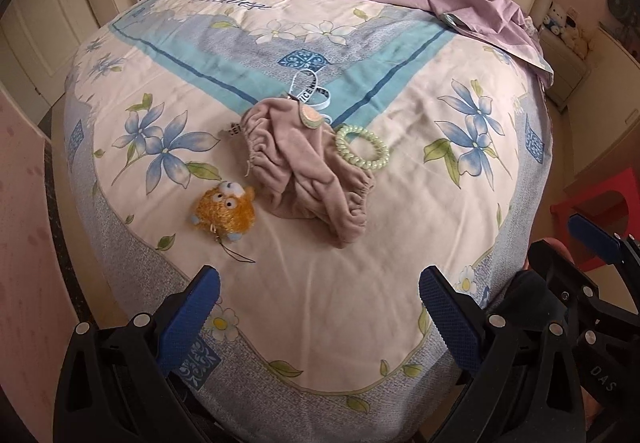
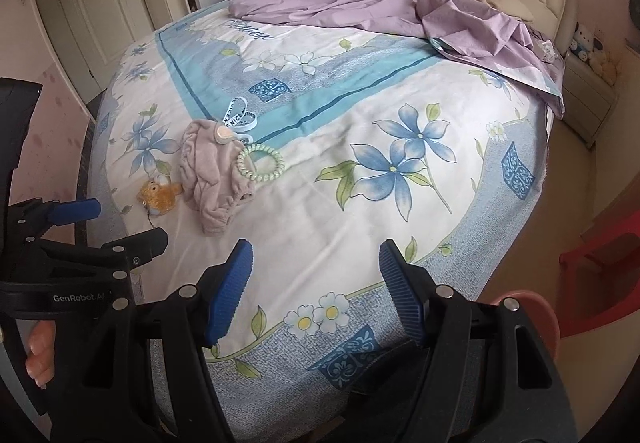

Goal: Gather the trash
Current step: 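Move both tools back to the beige garment and orange plush toy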

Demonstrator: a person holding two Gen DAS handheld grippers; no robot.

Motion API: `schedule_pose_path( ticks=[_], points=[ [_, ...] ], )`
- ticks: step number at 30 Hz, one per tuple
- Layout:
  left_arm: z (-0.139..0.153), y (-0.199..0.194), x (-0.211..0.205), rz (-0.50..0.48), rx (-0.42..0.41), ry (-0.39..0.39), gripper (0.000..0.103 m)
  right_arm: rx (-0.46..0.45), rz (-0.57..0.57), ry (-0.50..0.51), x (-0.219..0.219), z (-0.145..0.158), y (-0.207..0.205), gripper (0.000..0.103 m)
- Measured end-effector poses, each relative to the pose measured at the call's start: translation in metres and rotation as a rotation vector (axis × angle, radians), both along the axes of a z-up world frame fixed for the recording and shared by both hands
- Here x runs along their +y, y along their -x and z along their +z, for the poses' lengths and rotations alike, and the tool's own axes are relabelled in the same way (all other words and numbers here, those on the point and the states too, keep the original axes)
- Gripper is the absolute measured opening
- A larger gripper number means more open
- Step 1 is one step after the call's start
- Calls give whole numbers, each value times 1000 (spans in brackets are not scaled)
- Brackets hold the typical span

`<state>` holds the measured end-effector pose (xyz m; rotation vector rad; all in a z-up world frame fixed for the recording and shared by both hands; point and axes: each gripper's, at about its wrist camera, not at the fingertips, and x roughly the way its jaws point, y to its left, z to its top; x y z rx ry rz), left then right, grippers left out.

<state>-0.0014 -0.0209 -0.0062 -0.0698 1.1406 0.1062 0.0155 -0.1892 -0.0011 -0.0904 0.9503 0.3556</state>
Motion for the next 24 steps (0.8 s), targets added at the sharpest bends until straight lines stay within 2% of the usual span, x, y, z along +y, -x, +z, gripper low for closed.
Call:
schedule_pose_path(
  ticks=[12,24],
  points=[
    [-14,-2,59,95,14,-3,98,41,100,22,61,-16,-10,65],
    [-43,-27,96,113,46,-4,98,74,167,33,109,-35,-36,65]
  ],
)
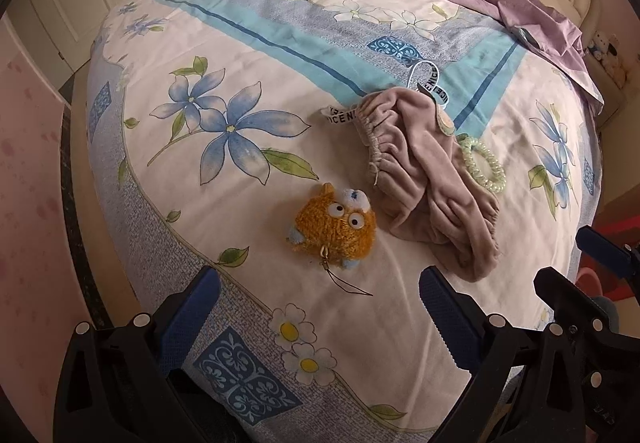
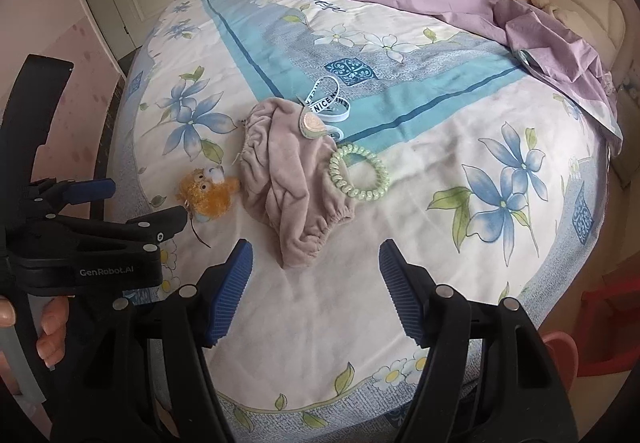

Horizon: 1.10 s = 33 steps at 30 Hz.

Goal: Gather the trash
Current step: 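Move both tools back to the beige garment and orange plush toy, then grasp the orange plush toy with the left tool while the right tool grasps the beige garment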

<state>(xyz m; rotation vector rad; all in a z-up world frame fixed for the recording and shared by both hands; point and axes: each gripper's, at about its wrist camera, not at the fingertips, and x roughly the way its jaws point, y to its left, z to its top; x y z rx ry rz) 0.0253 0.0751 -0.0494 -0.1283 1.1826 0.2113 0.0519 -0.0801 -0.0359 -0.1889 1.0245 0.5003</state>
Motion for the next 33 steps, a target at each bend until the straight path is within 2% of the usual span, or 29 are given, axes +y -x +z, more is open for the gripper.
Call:
schedule_pose_path(
  ticks=[8,19,20,22,23,24,29,33],
  points=[
    [-29,-22,14,-19,31,7,98,20,45,21,26,-18,-15,61],
    [-60,-44,13,-71,64,37,97,49,54,33,38,-36,-30,57],
    [-61,-46,13,-75,67,44,93,51,55,36,39,-37,-30,57],
    [-65,-48,12,-90,69,65,76,55,56,38,40,-39,-32,57],
    [-66,-48,11,-98,70,71,60,57,55,39,41,-40,-32,57],
    [-68,-49,10,-105,67,73,55,59,55,40,42,-41,-33,57],
    [-66,-47,16,-90,51,118,54,73,63,42,47,-48,-37,57],
    [-64,-43,22,-74,43,125,54,80,71,57,54,-57,-41,56]
  ],
)
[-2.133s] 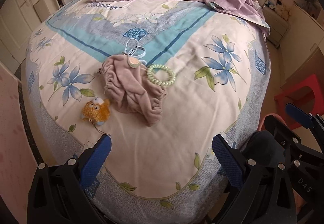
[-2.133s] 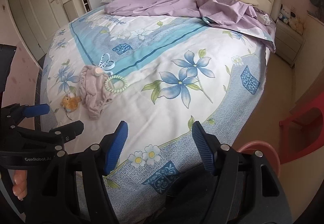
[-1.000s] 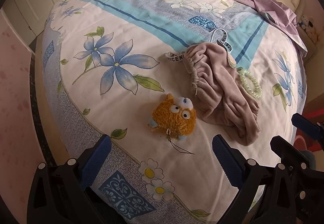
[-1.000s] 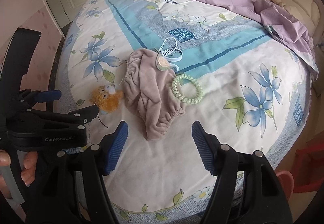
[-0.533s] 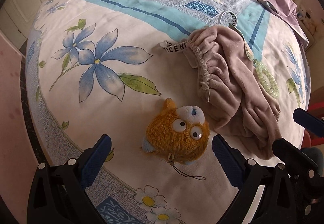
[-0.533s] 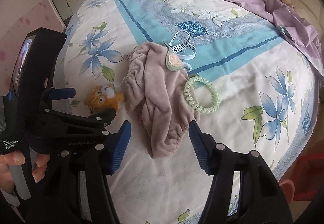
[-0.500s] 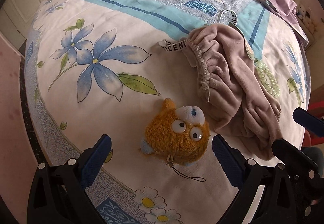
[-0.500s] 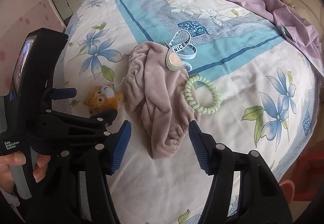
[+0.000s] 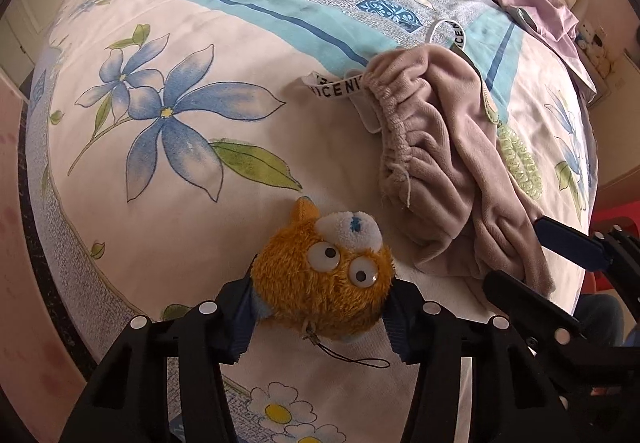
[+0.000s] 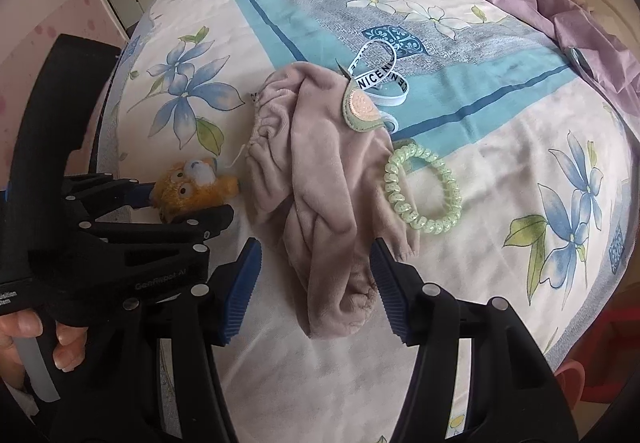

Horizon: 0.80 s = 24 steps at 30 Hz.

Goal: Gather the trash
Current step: 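Grasp the orange plush toy with the left tool while the right tool grasps the beige garment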

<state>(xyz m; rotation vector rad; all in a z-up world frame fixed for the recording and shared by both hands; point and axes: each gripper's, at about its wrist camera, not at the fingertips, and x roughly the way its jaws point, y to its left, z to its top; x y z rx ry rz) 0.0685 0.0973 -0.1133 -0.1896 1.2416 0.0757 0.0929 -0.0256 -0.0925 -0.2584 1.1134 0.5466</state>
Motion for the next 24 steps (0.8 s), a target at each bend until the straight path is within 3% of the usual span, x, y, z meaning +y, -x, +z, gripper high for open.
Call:
schedule_pose_path(
  ticks=[4,6,8,9,16,24],
  points=[
    [2,3,4,16,-6,-15,54,5,9,29,6,-13,-5,54],
    [4,5,6,20,-9,-8,54,12,16,51,9,-21,-7,48],
    [5,5,6,22,-12,-17,54,13,24,59,10,-24,-8,26],
    [6,6,7,23,-12,-21,54,14,23,50,9,-22,-9,10],
    [22,14,6,48,-40,-7,54,-3,-6,-71,-7,23,-7,8],
    [59,32,0,46,-84,-28,54,-28,-9,-181,-20,78,7,8]
  ],
)
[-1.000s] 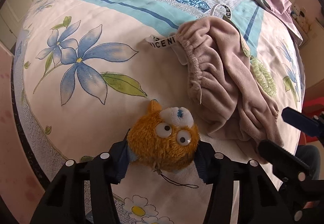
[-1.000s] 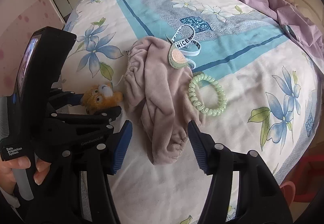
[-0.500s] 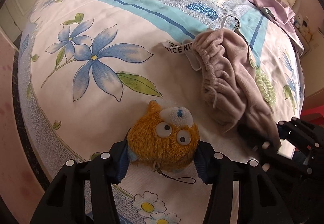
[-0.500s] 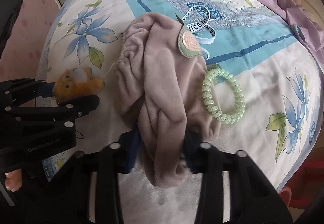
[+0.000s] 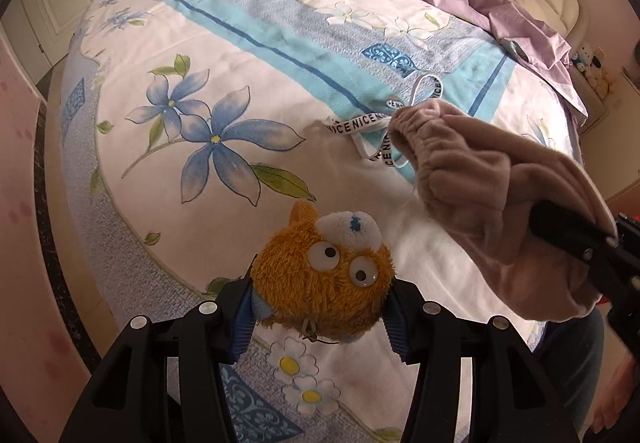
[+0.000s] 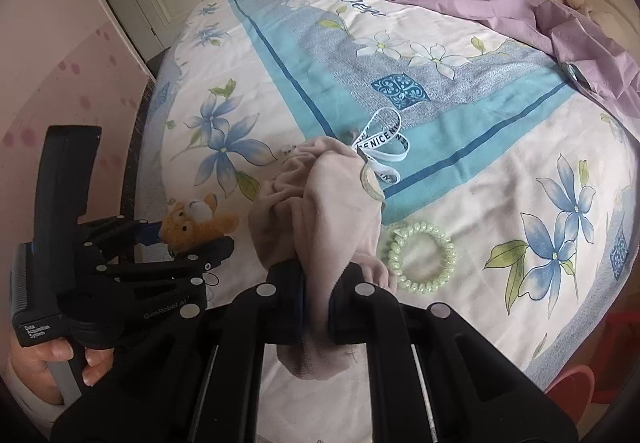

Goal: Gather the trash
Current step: 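Grasp the orange plush toy with the left tool while the right tool grasps the beige garment, then carry the plush toy and beige garment in both tools over the pink bucket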

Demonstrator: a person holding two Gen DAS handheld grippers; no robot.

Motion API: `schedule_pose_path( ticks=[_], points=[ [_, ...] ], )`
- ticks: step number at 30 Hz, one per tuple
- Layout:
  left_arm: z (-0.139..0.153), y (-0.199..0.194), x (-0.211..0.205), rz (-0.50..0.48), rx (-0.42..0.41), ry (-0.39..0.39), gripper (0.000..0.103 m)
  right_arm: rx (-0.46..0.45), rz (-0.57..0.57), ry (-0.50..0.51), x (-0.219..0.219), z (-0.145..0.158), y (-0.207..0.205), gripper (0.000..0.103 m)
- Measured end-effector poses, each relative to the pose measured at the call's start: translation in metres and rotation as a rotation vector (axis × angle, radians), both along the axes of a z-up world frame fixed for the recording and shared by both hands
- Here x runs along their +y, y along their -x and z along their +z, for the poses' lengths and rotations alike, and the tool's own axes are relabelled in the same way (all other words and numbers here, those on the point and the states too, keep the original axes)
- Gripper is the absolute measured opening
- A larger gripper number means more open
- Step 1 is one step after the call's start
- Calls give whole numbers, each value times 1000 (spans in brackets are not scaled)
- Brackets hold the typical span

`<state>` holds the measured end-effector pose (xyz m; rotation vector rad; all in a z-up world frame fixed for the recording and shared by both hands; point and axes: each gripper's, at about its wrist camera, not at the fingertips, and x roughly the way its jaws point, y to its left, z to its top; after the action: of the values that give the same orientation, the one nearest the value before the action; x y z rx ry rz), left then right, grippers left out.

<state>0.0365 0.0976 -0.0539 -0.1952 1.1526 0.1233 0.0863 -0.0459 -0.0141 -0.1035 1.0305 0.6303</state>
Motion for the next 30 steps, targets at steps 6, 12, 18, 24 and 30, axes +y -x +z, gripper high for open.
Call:
schedule_pose_path(
  ticks=[6,12,18,24,30],
  points=[
    [27,15,-5,0,-28,-28,54,-8,-4,-73,-10,33,7,8],
    [47,30,-11,-15,-37,-26,54,0,-3,-162,-22,66,16,8],
    [66,42,-22,-34,-59,-43,54,-64,-10,-173,-36,95,31,8],
    [80,48,-42,-77,-70,-72,54,-84,-30,-159,-59,103,48,8],
    [82,52,-69,-126,-64,-82,54,-70,-75,-121,-92,93,61,8]
  ],
)
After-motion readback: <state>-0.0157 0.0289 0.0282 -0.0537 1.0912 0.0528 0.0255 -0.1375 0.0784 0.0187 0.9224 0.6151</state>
